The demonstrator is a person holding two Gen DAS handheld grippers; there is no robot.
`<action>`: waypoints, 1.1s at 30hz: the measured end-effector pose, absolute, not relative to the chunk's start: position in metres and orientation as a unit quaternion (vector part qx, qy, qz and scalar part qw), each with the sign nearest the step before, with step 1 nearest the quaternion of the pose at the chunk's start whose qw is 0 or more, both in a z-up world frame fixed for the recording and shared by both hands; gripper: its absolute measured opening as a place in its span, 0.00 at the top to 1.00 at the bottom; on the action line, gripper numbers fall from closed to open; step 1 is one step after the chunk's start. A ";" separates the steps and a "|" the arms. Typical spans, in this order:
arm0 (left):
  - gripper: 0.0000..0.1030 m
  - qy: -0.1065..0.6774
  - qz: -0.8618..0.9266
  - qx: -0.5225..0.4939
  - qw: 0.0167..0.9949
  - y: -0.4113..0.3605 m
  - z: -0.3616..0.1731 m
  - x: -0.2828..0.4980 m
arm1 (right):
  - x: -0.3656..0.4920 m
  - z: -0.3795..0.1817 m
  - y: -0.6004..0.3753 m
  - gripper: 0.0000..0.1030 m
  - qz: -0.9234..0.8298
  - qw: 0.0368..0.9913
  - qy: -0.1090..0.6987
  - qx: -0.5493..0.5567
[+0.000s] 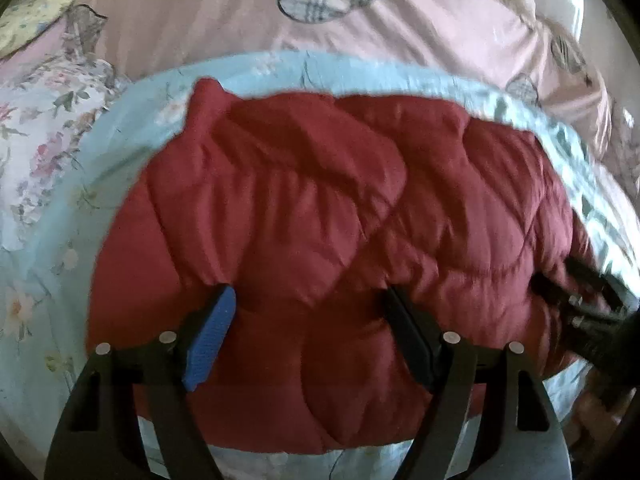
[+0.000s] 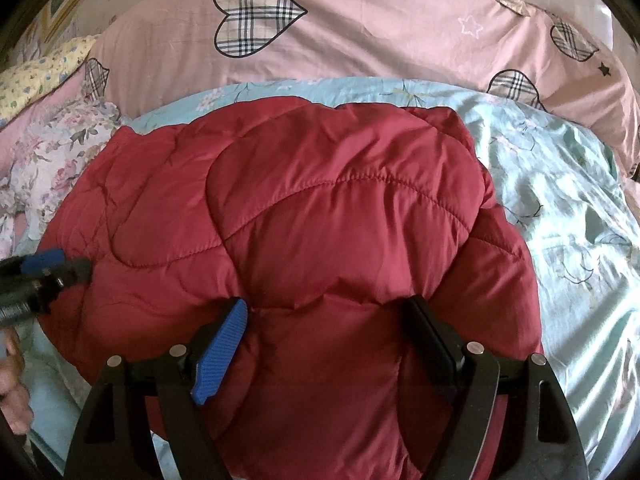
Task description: Fold large clothes
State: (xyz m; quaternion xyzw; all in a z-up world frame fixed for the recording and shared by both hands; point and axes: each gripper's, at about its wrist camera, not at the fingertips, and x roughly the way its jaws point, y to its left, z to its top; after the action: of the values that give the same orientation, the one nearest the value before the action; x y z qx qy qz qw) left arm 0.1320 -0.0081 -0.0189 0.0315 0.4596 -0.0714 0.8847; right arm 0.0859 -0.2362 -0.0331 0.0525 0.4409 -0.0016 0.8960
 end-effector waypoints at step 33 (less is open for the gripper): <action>0.20 0.485 -0.056 0.039 0.872 0.001 -0.045 0.187 | 0.134 -0.040 -0.274 0.20 -0.011 0.893 0.439 0.097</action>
State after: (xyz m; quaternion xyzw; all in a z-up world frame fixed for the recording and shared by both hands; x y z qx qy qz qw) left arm 0.1870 0.0007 -0.0449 0.0394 0.4849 -0.0559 0.8719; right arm 0.1344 -0.2744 -0.0400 0.0967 0.4394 -0.0108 0.8930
